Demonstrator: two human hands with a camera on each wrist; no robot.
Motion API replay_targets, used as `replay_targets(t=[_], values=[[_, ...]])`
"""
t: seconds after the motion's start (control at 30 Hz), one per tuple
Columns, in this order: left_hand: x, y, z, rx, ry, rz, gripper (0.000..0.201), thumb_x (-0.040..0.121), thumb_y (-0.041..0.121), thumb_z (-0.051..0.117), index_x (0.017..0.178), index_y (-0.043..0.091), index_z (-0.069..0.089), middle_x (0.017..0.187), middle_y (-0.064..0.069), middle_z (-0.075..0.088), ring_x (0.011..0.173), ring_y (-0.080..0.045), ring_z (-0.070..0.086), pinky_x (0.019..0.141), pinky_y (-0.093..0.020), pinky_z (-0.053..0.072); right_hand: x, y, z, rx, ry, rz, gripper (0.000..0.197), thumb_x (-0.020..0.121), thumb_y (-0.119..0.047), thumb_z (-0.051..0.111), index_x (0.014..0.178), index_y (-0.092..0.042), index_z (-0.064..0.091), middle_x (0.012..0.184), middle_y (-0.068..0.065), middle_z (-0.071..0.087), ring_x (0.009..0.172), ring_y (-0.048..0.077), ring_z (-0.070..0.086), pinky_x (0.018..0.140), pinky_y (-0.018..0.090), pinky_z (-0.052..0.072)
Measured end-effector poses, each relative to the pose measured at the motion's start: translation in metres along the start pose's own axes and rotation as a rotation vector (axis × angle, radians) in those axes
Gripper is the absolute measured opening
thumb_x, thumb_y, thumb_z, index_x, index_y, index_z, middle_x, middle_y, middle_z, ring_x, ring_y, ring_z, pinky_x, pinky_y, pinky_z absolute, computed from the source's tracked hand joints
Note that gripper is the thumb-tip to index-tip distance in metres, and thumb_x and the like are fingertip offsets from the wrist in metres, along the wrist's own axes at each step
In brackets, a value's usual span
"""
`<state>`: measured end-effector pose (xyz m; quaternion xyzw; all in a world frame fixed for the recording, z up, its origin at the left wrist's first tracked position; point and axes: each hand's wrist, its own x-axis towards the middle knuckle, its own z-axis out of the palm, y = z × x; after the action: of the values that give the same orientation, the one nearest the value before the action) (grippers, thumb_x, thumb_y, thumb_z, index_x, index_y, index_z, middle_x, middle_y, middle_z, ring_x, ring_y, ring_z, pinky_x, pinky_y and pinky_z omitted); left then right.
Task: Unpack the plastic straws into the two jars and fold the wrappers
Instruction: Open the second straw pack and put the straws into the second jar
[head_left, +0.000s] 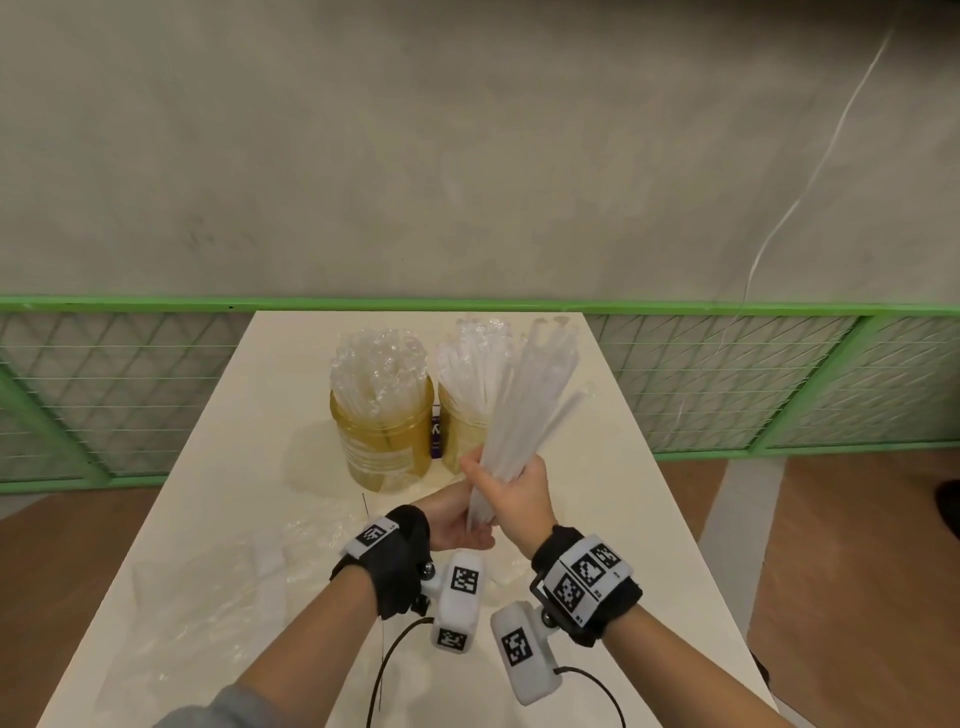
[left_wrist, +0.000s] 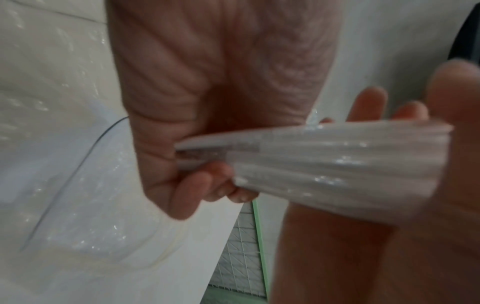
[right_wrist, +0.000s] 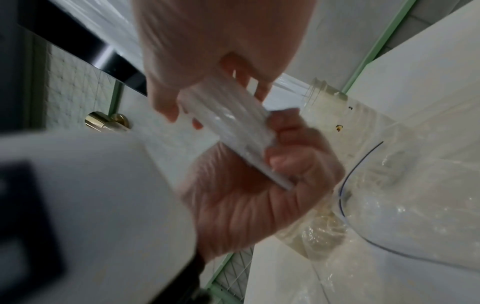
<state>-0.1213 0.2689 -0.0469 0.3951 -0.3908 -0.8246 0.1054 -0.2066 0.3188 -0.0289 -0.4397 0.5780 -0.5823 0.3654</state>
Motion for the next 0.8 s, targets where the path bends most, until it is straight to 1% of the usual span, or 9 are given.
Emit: replay_targets(t=[0.07,0.17,0.27,0.37,0.47,0.53,0.63,0.7,0.8], values=[[0.004,-0.002,-0.011,-0.028,0.048,0.043,0.022,0.098,0.016,0.035,0.081,0.014,0.049,0.051,0.003,0.039,0.044,-0.006,0.034,0.043,-0.016,0.03,0.0,-0.003,-0.003,0.001,-0.028,-0.045,0.015,0.075,-0.01,0.075,0.088,-0.012,0.067,0.085,0.005,0.07,0.085,0.014,0.069,0.077,0.027,0.056],[0.006,-0.006,-0.016,-0.02,0.065,0.058,0.02,0.098,0.011,0.036,0.086,0.011,0.052,0.053,0.002,0.04,0.042,-0.005,0.038,0.042,-0.016,0.033,-0.004,-0.009,-0.005,0.057,-0.032,-0.117,0.015,0.075,-0.007,0.073,0.088,-0.014,0.068,0.086,0.008,0.071,0.087,0.021,0.069,0.082,0.033,0.055],[0.005,-0.01,-0.011,0.011,0.044,0.099,0.021,0.098,0.016,0.036,0.087,0.013,0.054,0.06,0.0,0.04,0.054,-0.009,0.036,0.052,-0.021,0.033,-0.005,-0.015,0.002,0.067,-0.064,-0.101,0.034,0.075,0.005,0.072,0.086,-0.026,0.064,0.078,-0.004,0.069,0.08,0.009,0.068,0.081,0.025,0.054],[0.004,-0.011,-0.012,0.113,0.074,0.071,0.013,0.096,0.012,0.039,0.101,0.008,0.051,0.072,-0.004,0.043,0.064,-0.014,0.039,0.067,-0.032,0.044,0.001,-0.015,0.002,0.069,0.024,-0.048,0.045,0.077,0.015,0.059,0.065,-0.028,0.064,0.062,-0.012,0.063,0.069,0.01,0.06,0.074,0.022,0.05],[0.009,-0.013,-0.02,0.254,0.147,-0.003,0.03,0.097,0.027,0.04,0.121,0.013,0.049,0.11,-0.007,0.057,0.097,-0.021,0.056,0.089,-0.049,0.041,0.005,-0.023,-0.008,0.16,0.132,-0.052,0.025,0.085,0.009,0.054,0.076,-0.014,0.06,0.049,-0.006,0.053,0.05,0.014,0.05,0.059,0.027,0.048],[0.013,-0.014,-0.026,0.229,0.209,-0.021,0.046,0.097,0.039,0.035,0.135,0.014,0.041,0.13,-0.013,0.052,0.105,-0.024,0.058,0.095,-0.048,0.038,0.007,-0.032,-0.013,0.228,0.187,-0.093,0.017,0.088,0.003,0.056,0.081,-0.012,0.057,0.045,-0.002,0.051,0.046,0.015,0.049,0.057,0.027,0.048],[0.009,-0.011,-0.027,-0.039,0.058,-0.049,0.071,0.095,0.058,0.02,0.127,0.001,0.048,0.112,-0.026,0.063,0.092,-0.028,0.067,0.09,-0.035,0.049,0.01,-0.039,-0.011,0.242,0.209,-0.14,0.017,0.088,0.002,0.057,0.079,-0.012,0.057,0.045,-0.002,0.054,0.047,0.015,0.052,0.059,0.026,0.049],[0.005,-0.005,-0.024,-0.217,-0.031,-0.046,0.082,0.092,0.063,0.015,0.12,-0.004,0.053,0.103,-0.031,0.064,0.093,-0.034,0.068,0.092,-0.038,0.05,0.008,-0.038,-0.008,0.237,0.176,-0.11,0.018,0.085,0.004,0.06,0.076,-0.011,0.058,0.047,0.001,0.056,0.049,0.015,0.055,0.06,0.025,0.05],[0.002,0.001,-0.019,-0.26,-0.087,0.011,0.07,0.095,0.056,0.024,0.12,0.0,0.057,0.107,-0.027,0.065,0.093,-0.034,0.068,0.089,-0.041,0.053,0.003,-0.027,-0.006,0.202,0.121,-0.053,0.022,0.079,0.008,0.065,0.068,-0.009,0.058,0.054,0.003,0.058,0.053,0.009,0.059,0.06,0.017,0.05]])
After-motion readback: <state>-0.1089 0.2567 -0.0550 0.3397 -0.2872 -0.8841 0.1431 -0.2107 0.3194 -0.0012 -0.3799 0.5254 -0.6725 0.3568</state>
